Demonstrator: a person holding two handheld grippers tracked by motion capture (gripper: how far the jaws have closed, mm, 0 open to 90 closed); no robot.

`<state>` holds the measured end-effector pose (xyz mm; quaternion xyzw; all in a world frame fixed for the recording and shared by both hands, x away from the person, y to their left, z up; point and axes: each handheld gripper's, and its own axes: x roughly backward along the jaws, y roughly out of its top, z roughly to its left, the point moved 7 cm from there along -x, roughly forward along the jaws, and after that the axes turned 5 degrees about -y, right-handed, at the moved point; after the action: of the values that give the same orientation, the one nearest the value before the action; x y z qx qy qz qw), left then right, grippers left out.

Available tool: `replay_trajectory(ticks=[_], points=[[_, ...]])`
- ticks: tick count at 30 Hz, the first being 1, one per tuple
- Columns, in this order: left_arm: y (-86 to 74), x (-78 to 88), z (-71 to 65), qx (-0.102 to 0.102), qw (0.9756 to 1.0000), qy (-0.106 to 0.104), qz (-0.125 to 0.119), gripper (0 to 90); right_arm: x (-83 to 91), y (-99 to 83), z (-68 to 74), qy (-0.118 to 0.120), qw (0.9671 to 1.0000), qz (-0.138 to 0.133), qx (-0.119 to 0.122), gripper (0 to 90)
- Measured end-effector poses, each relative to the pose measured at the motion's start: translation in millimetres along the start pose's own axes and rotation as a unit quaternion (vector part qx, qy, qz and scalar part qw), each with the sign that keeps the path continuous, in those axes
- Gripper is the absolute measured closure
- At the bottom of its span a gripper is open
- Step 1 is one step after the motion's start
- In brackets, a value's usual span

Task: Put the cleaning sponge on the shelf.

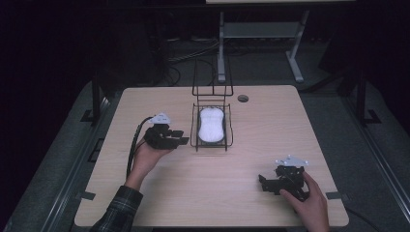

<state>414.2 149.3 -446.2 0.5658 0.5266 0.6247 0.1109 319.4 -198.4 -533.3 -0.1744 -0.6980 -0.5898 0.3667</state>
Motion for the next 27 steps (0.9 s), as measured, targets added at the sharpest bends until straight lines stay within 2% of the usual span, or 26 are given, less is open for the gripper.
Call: replay_trajectory(ticks=[5,18,22,27], points=[[-10.9,12.8,-1.3,0.002,0.9998,0.021,0.000,43.4,0.1,0.0,0.1,0.000,1.0000,0.000,0.000,0.0],[-46.4,42.8,-1.4,0.012,0.9981,0.060,-0.001,26.1,0.2,-0.2,0.3,0.001,1.0000,0.000,0.001,0.0],[-61.7,47.1,-3.2,0.013,0.9968,0.078,0.010,16.5,0.2,-0.2,0.3,0.001,1.0000,0.000,0.001,0.0],[-79.6,53.2,-8.1,0.005,0.9948,0.098,0.027,13.5,0.2,-0.2,0.3,0.001,1.0000,0.000,0.001,0.0]])
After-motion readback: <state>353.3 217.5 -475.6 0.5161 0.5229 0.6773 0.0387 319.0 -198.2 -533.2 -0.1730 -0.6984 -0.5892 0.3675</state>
